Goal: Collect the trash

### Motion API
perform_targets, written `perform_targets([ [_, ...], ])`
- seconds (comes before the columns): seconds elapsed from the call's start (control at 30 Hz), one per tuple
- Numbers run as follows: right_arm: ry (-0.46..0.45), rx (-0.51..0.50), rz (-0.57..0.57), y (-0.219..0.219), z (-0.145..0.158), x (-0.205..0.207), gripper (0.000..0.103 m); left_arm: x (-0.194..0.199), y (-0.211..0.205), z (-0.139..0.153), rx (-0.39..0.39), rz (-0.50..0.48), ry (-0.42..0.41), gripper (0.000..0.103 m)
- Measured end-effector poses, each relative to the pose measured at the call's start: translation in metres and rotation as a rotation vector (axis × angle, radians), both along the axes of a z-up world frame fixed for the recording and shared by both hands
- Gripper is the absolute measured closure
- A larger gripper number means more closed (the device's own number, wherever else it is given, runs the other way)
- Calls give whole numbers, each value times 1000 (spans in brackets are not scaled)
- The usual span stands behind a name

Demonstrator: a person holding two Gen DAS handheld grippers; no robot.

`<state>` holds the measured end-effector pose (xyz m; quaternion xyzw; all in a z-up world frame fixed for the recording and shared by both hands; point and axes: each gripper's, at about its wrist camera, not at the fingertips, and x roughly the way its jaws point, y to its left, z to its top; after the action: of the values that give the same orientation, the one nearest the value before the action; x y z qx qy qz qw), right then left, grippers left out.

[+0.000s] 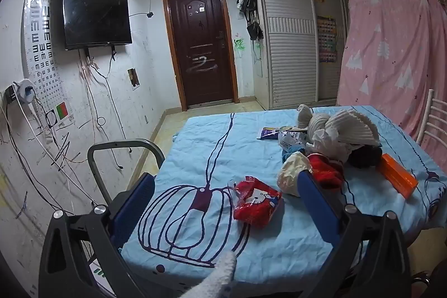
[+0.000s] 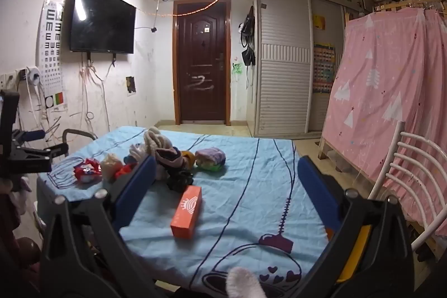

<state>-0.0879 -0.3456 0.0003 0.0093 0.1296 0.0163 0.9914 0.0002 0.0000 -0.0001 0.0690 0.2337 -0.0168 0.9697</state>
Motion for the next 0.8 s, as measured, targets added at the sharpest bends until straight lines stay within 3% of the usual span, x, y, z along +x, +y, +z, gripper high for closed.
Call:
perform_targets([
  [0.8,1,-3,0,1,1,0,6,-2,-2,-2,10,4,-4,10],
])
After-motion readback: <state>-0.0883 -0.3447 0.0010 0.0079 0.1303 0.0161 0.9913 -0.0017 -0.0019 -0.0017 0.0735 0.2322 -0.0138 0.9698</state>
